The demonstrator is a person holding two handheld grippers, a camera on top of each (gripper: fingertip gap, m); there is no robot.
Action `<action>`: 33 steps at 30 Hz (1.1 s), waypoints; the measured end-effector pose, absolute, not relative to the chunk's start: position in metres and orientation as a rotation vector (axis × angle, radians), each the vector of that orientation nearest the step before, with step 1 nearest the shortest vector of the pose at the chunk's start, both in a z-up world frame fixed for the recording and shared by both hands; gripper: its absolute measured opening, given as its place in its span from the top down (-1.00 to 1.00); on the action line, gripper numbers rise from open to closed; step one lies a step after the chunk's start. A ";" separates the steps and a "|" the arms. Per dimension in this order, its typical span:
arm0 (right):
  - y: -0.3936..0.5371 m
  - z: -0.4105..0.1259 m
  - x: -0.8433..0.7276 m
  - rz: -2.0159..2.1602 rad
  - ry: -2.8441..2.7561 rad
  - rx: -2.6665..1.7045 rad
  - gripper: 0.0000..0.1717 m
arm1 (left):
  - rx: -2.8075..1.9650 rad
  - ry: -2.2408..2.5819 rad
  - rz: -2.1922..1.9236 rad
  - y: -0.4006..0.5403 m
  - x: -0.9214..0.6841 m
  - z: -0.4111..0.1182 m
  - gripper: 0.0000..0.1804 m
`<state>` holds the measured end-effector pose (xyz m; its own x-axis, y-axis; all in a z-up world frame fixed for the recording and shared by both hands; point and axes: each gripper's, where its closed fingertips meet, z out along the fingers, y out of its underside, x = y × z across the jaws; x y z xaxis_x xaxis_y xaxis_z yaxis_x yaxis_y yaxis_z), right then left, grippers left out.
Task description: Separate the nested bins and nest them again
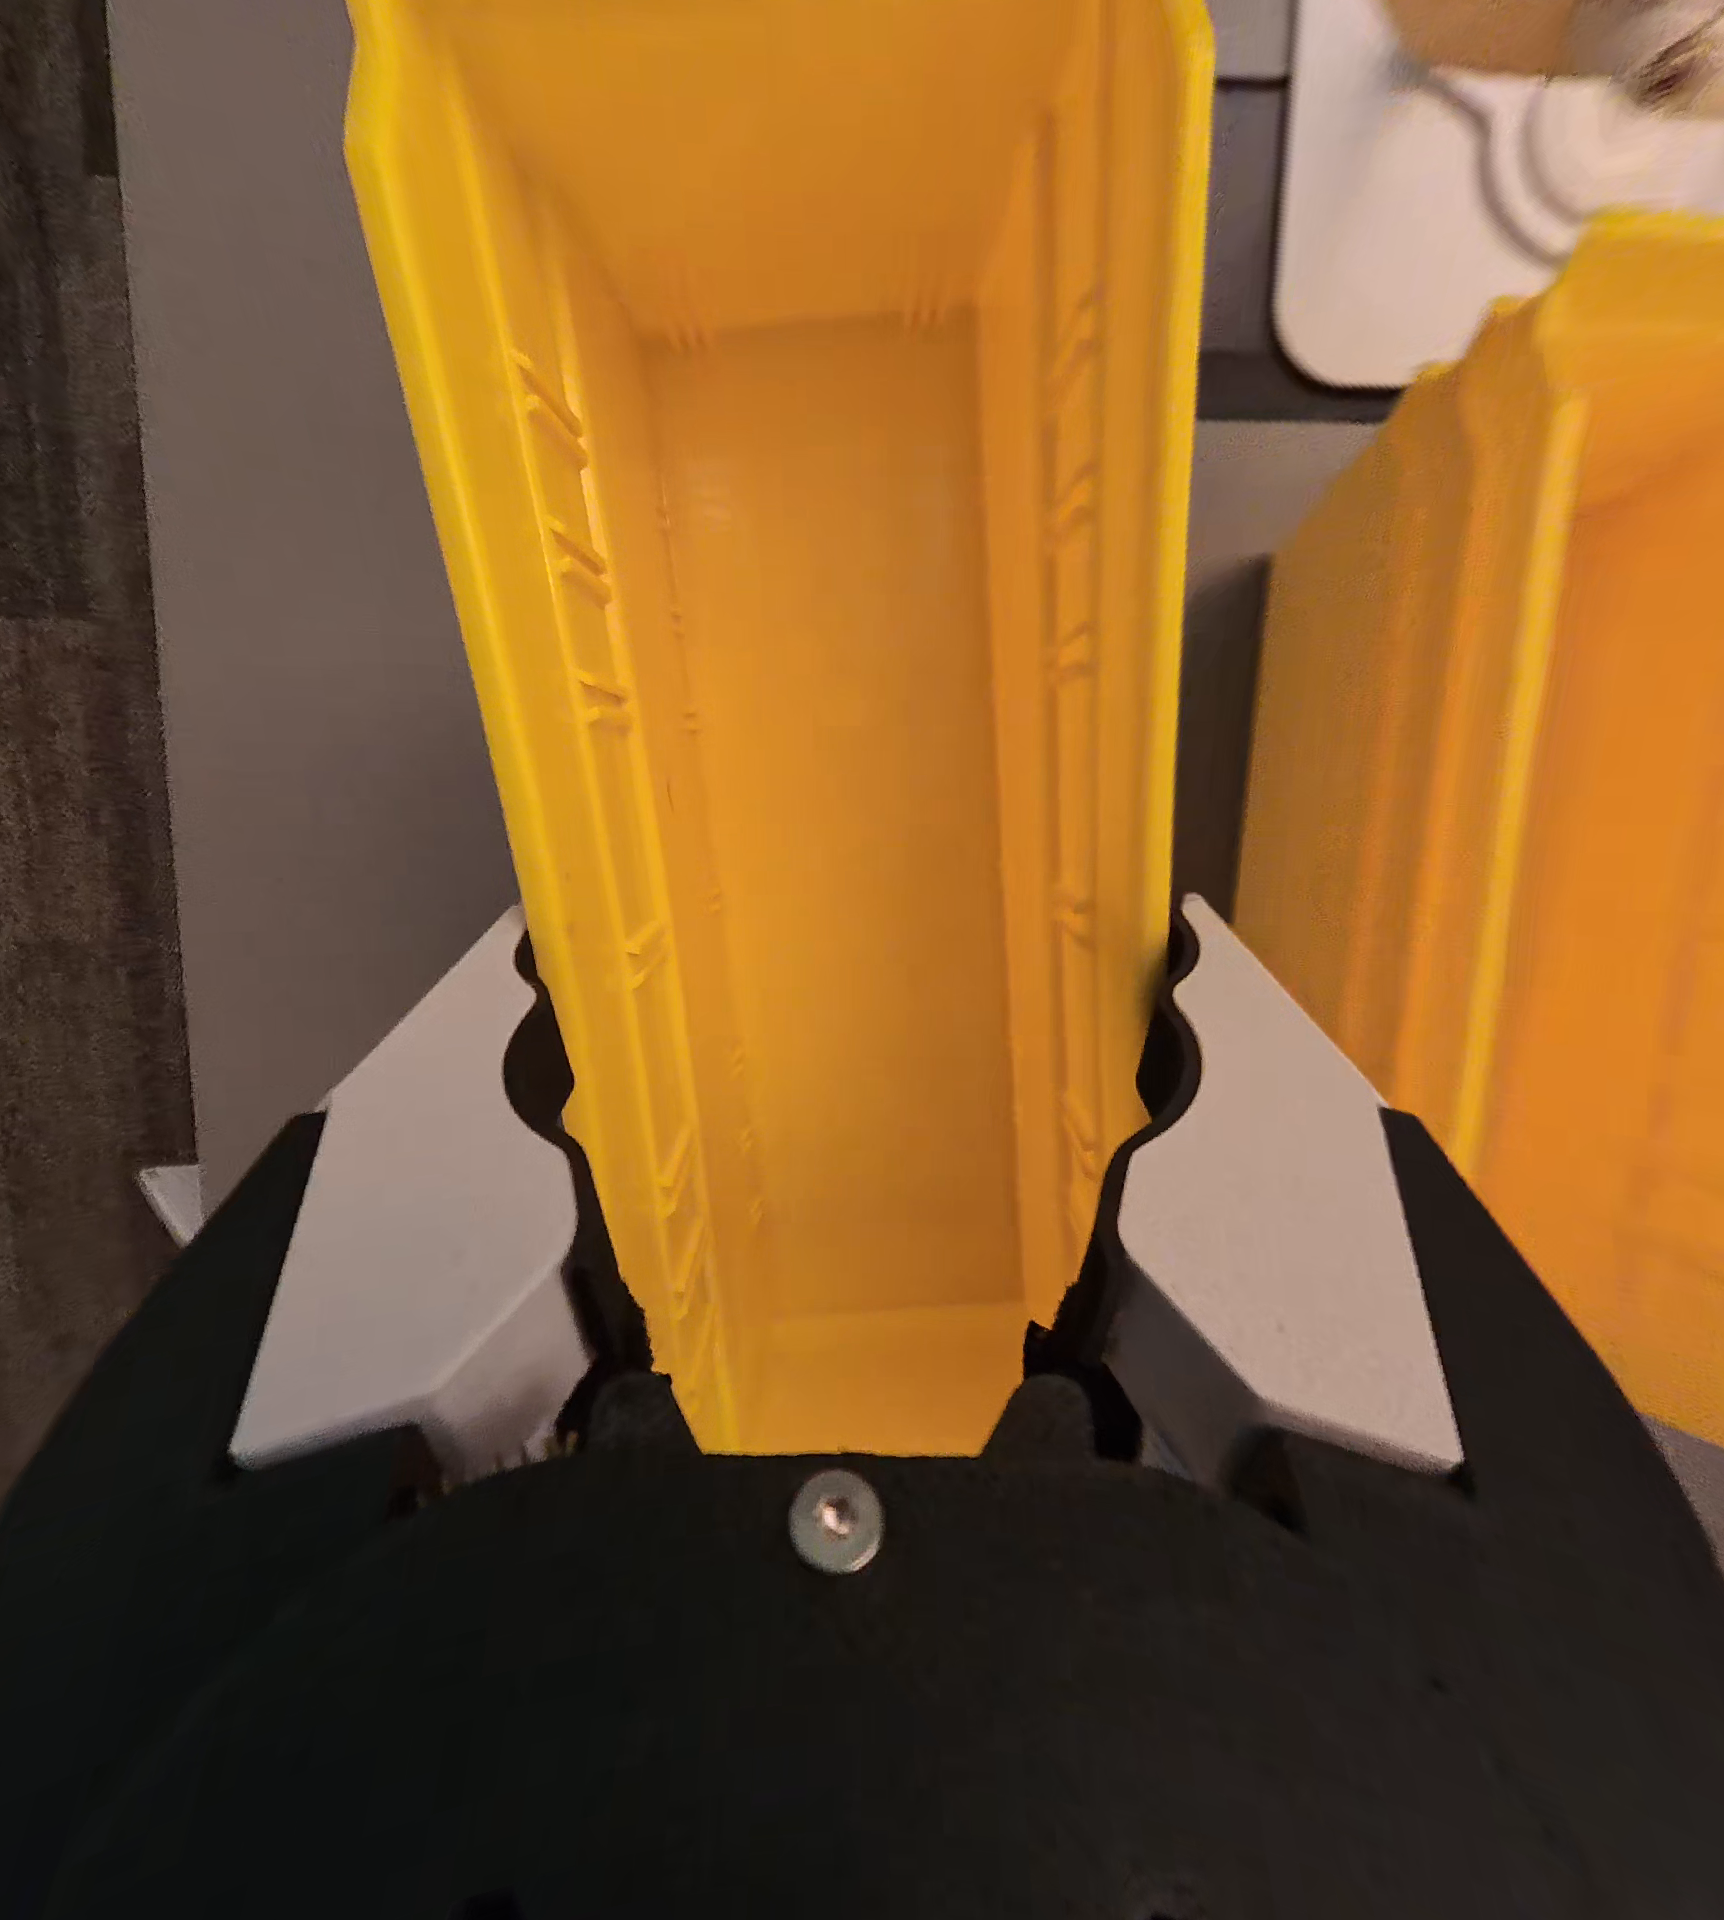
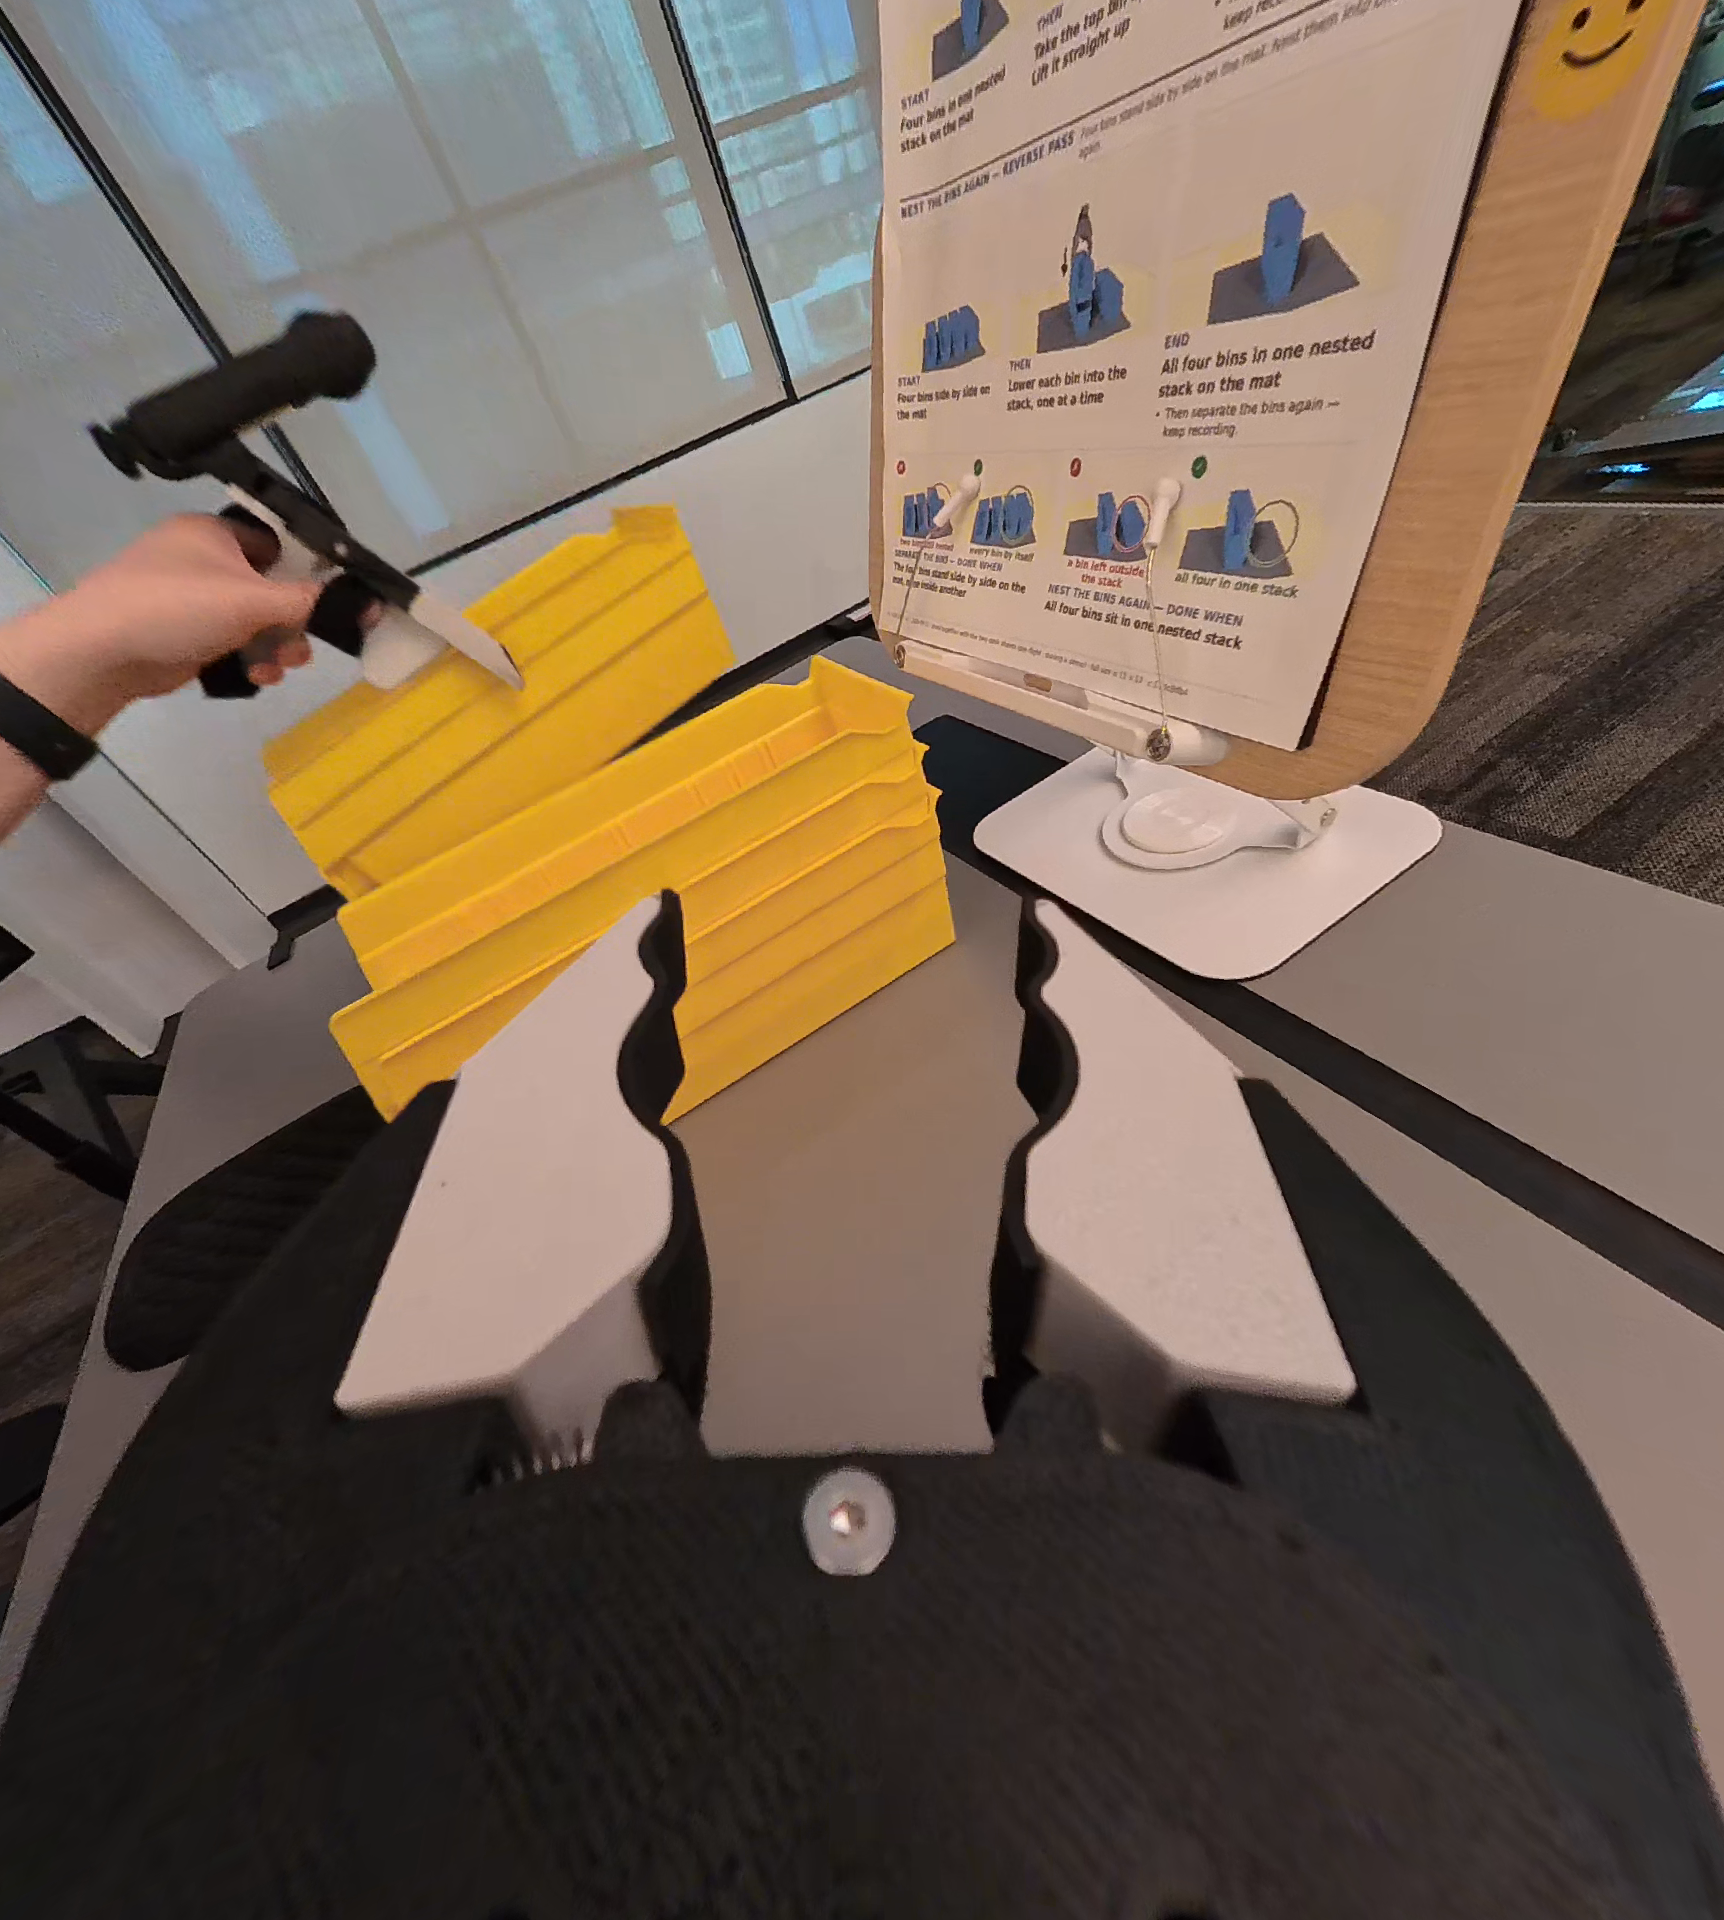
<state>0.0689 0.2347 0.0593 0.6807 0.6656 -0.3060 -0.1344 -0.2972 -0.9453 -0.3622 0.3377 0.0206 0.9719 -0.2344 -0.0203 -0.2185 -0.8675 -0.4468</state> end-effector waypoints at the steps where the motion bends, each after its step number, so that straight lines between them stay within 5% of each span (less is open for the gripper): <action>1: 0.235 0.058 0.068 0.834 -0.435 -1.708 0.25 | -2.662 0.325 -0.037 0.340 -0.367 0.008 -0.25; 10: 0.240 0.046 0.064 0.784 -0.462 -1.750 0.25 | -2.773 0.430 0.042 0.341 -0.377 -0.067 -0.27; 24: 0.242 0.035 0.064 0.775 -0.479 -1.789 0.25 | -2.813 0.401 -0.051 0.336 -0.382 -0.096 -0.40; 30: 0.244 0.033 0.066 0.772 -0.471 -1.795 0.25 | -2.538 0.343 -0.302 0.352 -0.347 -0.019 -0.44; 33: 0.245 0.033 0.067 0.769 -0.472 -1.796 0.25 | -2.342 0.360 -0.705 0.340 -0.278 0.044 -0.22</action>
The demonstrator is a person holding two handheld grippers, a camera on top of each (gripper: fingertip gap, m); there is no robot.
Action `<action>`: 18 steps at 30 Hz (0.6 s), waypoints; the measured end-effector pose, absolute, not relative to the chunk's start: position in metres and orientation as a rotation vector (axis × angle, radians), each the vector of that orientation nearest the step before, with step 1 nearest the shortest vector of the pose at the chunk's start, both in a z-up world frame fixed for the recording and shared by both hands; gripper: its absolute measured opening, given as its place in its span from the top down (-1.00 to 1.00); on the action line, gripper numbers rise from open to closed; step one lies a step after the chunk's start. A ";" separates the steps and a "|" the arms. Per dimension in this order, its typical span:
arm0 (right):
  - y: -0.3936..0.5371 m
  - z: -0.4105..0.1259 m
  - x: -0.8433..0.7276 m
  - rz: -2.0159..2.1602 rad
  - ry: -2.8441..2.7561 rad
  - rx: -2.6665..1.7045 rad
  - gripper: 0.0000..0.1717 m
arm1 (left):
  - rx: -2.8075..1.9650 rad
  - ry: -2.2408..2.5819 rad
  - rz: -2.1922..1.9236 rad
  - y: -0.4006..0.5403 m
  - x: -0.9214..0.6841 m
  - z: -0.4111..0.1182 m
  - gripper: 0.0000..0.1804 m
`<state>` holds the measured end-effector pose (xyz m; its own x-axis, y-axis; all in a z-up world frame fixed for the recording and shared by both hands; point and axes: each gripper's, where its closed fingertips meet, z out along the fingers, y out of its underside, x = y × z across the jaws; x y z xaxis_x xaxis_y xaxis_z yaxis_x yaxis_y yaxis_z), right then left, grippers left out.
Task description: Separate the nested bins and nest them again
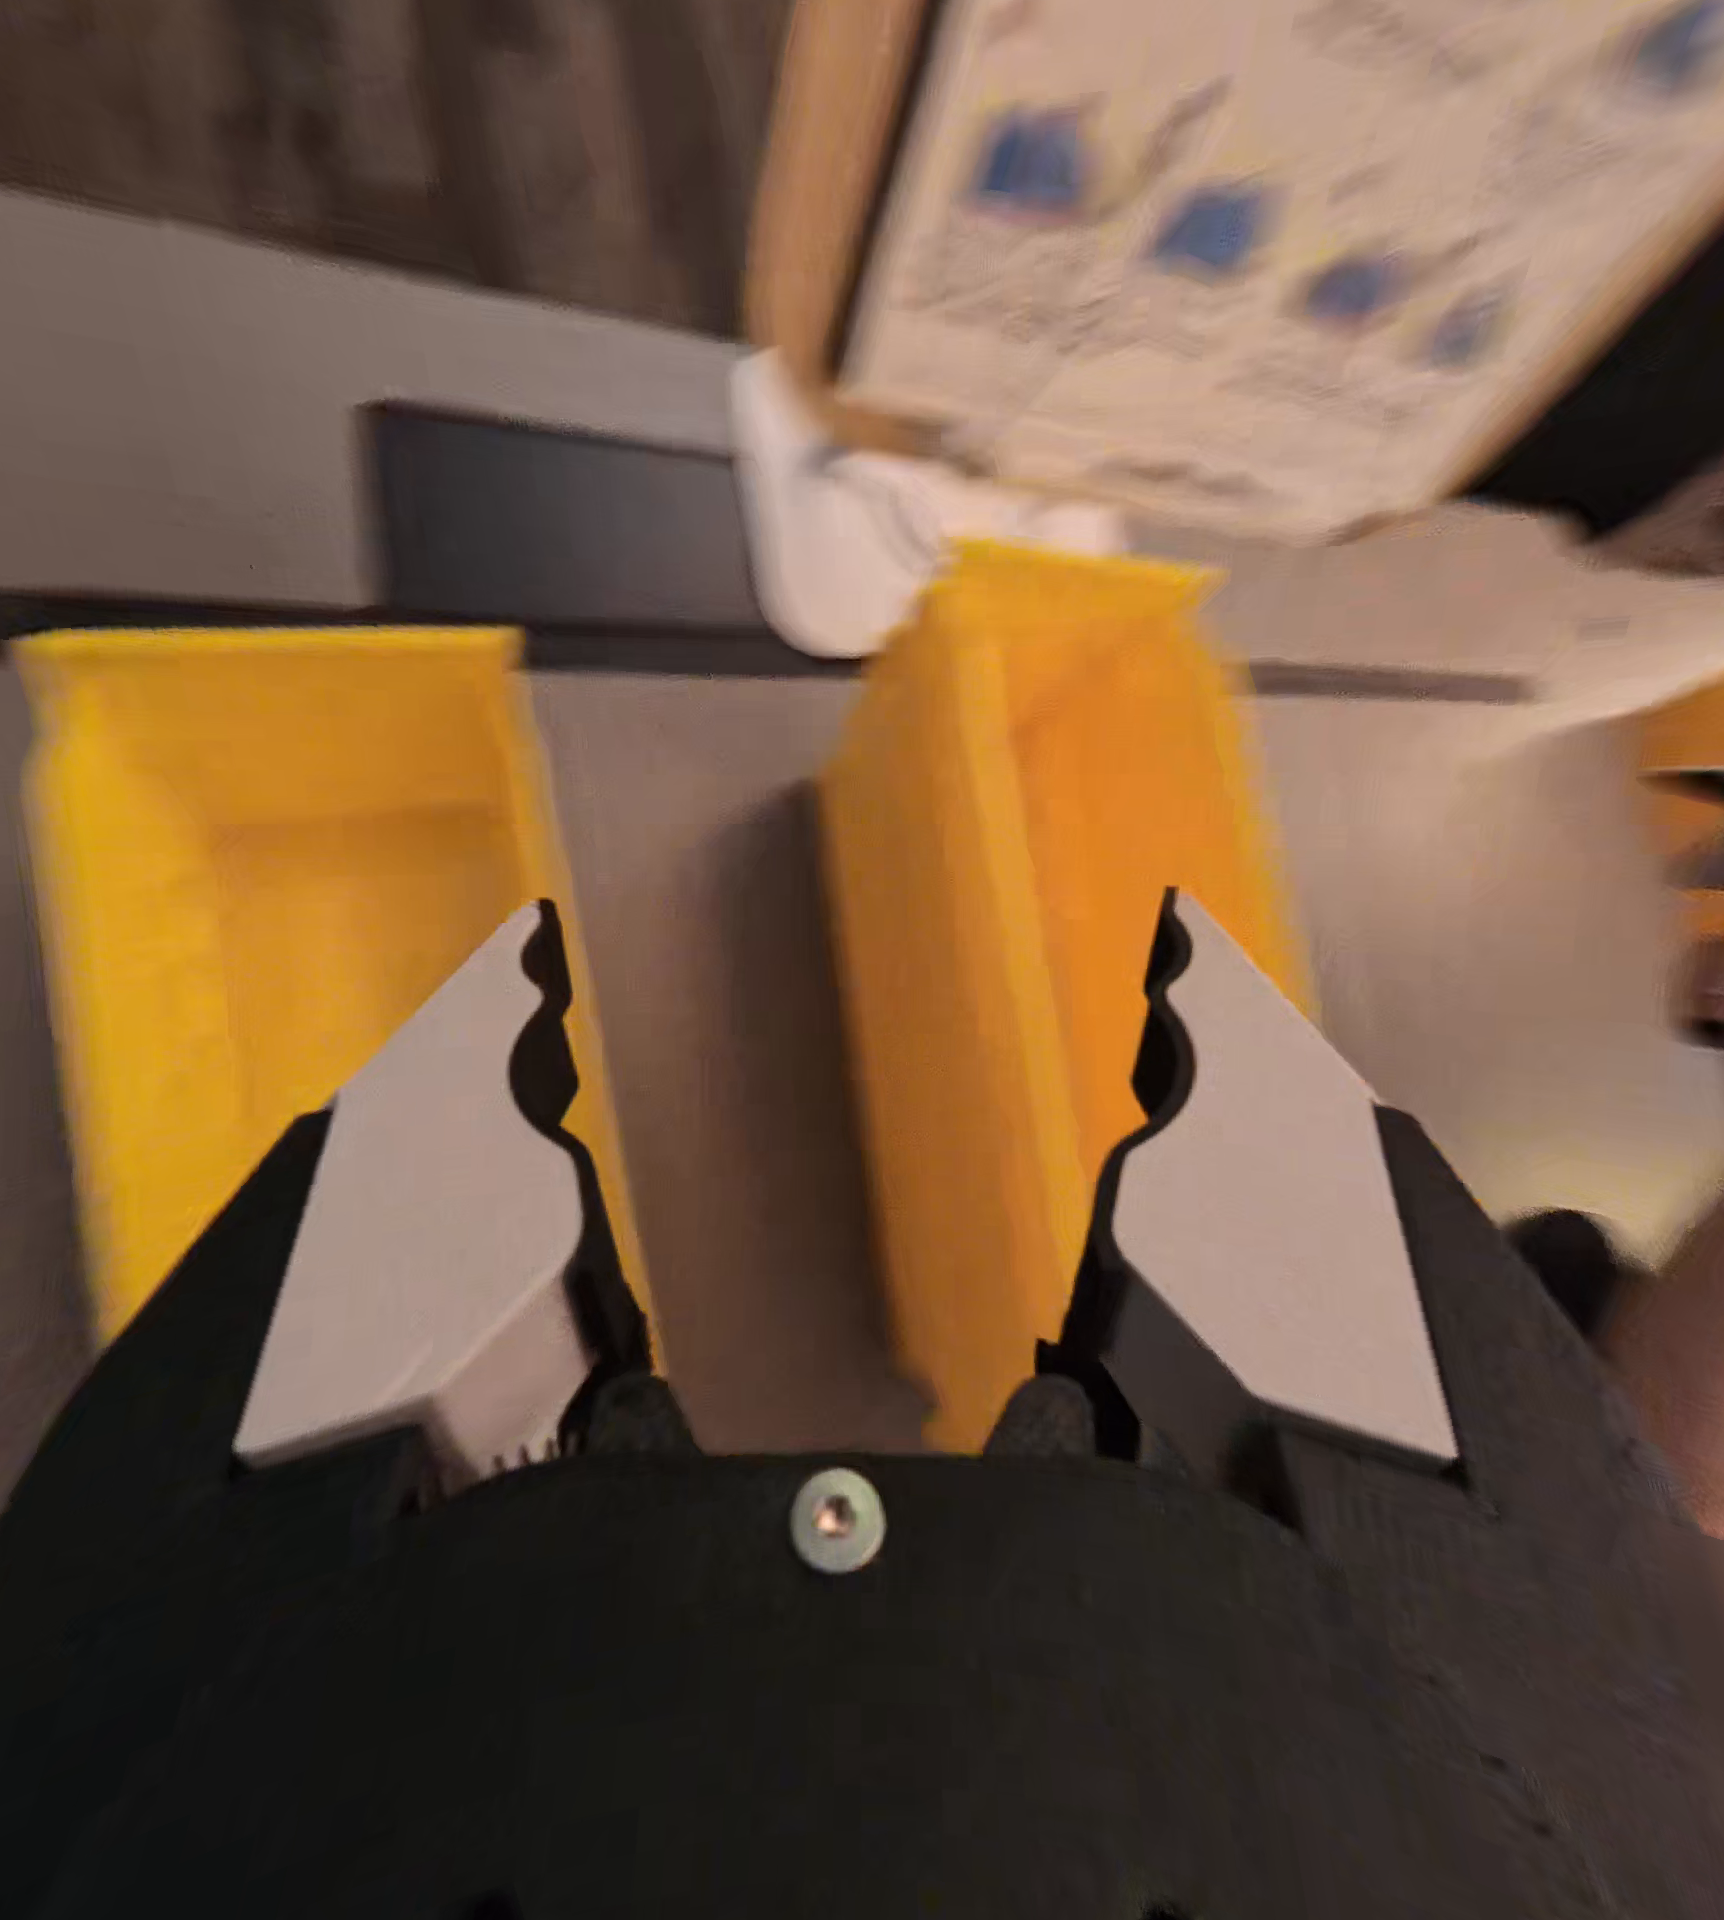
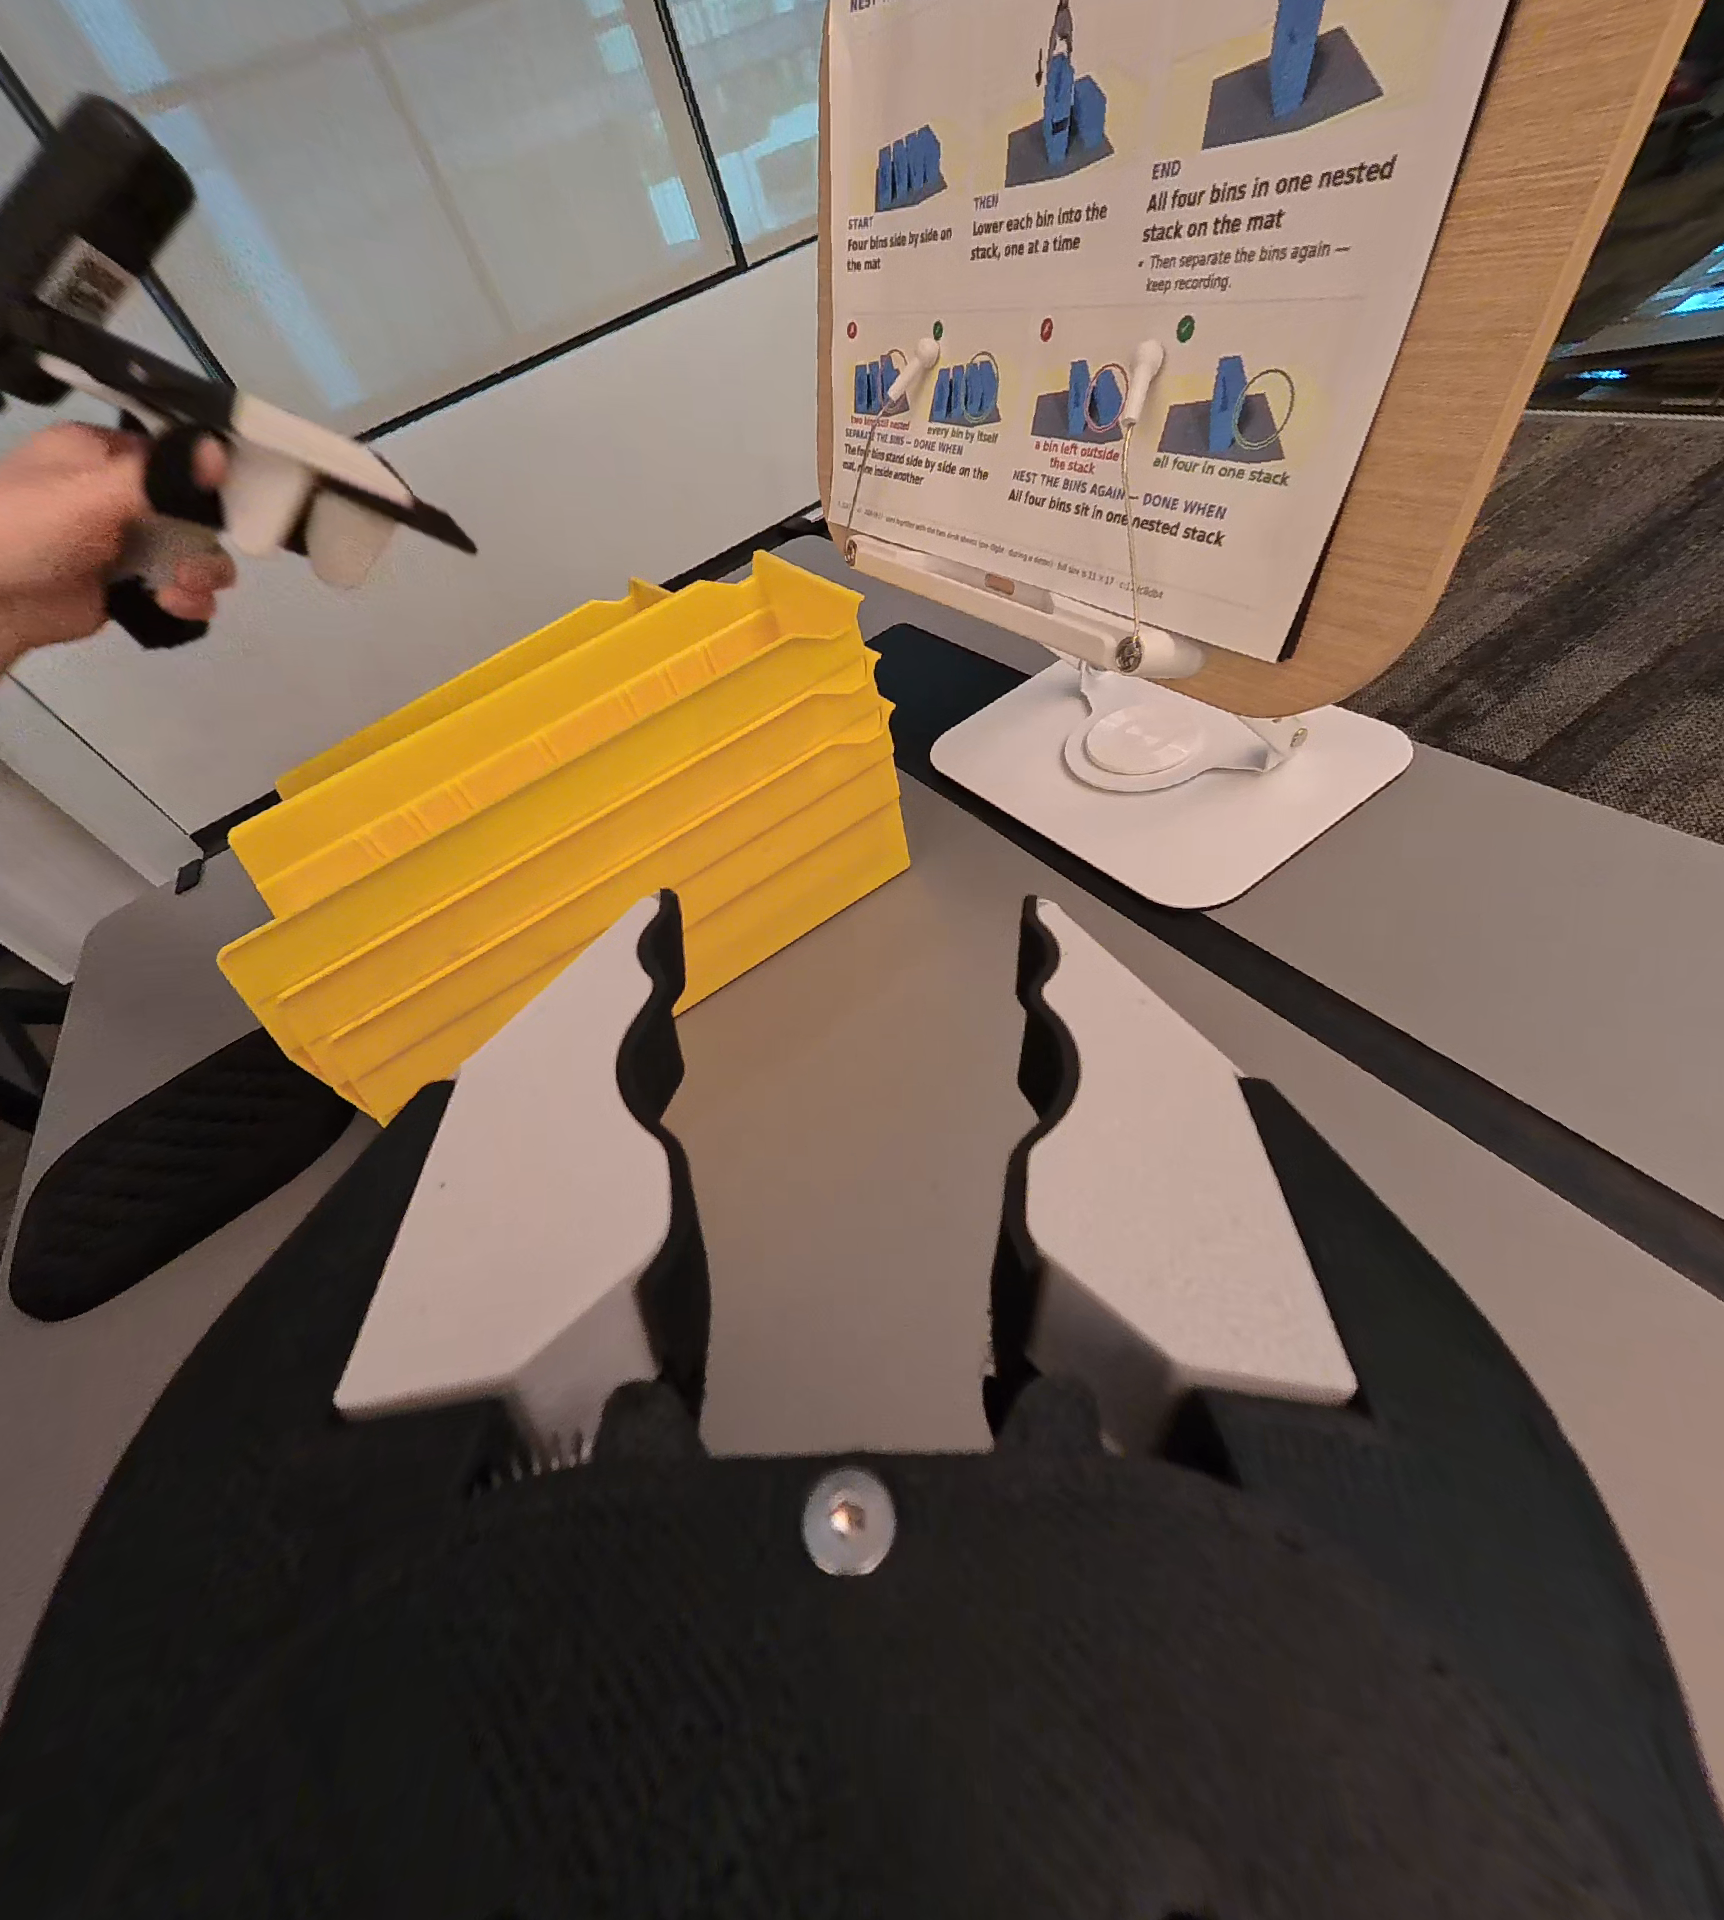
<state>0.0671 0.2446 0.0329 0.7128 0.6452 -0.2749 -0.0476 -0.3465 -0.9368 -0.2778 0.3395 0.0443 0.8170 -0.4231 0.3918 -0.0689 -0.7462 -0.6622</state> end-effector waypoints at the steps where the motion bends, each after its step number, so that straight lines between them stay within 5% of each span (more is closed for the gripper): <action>1: 0.245 0.032 0.067 0.769 -0.470 -1.798 0.25 | -2.305 0.384 -0.810 0.331 -0.254 0.060 -0.22; 3: 0.244 0.032 0.068 0.768 -0.469 -1.801 0.25 | -2.308 0.479 -0.794 0.318 -0.219 0.069 -0.32; 6: 0.243 0.033 0.068 0.769 -0.470 -1.799 0.25 | -2.408 0.554 -0.352 0.323 -0.211 0.049 -0.75; 18: 0.240 0.035 0.067 0.769 -0.480 -1.799 0.24 | -2.723 0.583 -0.174 0.297 -0.174 -0.027 -0.75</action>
